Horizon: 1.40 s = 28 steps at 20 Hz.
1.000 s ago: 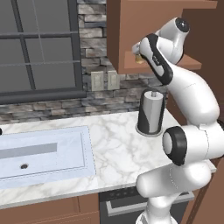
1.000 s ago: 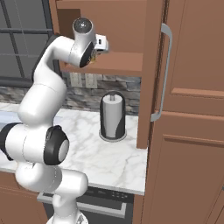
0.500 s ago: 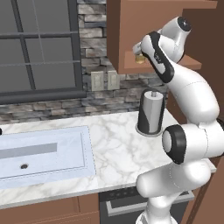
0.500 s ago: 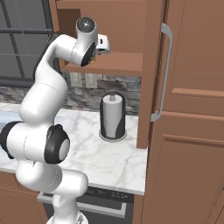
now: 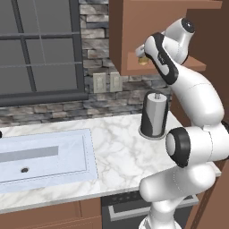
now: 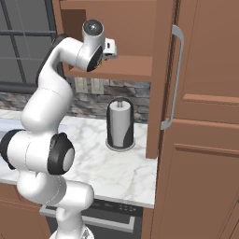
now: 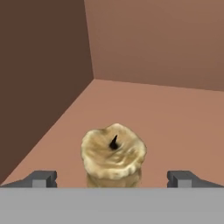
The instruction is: Get the candle and the beer from the cabinet and move them to the dining counter.
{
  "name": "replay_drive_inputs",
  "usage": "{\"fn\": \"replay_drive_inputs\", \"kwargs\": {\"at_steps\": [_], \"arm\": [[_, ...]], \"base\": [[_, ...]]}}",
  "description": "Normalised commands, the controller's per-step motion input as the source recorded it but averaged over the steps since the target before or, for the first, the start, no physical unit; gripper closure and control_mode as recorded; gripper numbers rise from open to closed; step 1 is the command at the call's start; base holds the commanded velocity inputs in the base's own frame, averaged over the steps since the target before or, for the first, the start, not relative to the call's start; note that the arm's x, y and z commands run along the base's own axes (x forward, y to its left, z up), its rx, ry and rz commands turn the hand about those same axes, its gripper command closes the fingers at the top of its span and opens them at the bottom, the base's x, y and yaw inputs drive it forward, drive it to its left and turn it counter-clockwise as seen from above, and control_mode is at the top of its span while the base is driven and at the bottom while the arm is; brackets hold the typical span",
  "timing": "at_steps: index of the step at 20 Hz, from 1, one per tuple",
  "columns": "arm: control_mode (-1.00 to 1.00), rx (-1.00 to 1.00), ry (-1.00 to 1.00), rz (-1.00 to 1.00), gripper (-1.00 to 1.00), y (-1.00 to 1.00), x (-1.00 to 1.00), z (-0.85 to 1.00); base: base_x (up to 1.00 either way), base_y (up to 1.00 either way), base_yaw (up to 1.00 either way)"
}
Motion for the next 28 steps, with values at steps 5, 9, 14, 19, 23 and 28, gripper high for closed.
{"fn": "replay_drive_inputs", "kwargs": {"at_steps": [5,9,14,19,23,28], "arm": [[-1.00,0.00,0.02,0.02,-1.00,0.00,0.00,-0.04],[-1.00,0.00,0.02,0.02,-1.00,0.00,0.00,-0.08],[-1.00,0.00,0.00,0.02,-1.00,0.00,0.01,-0.13],[-1.00,0.00,0.00,0.03,-1.00,0.00,0.02,-0.07],[-1.00,0.00,0.00,0.02,-1.00,0.00,0.12,-0.04],[-1.00,0.00,0.01,0.01,-1.00,0.01,0.20,-0.01]], "base": [[0.00,0.00,0.00],[0.00,0.00,0.00],[0.00,0.00,0.00],[0.00,0.00,0.00],[0.00,0.00,0.00],[0.00,0.00,0.00]]}}
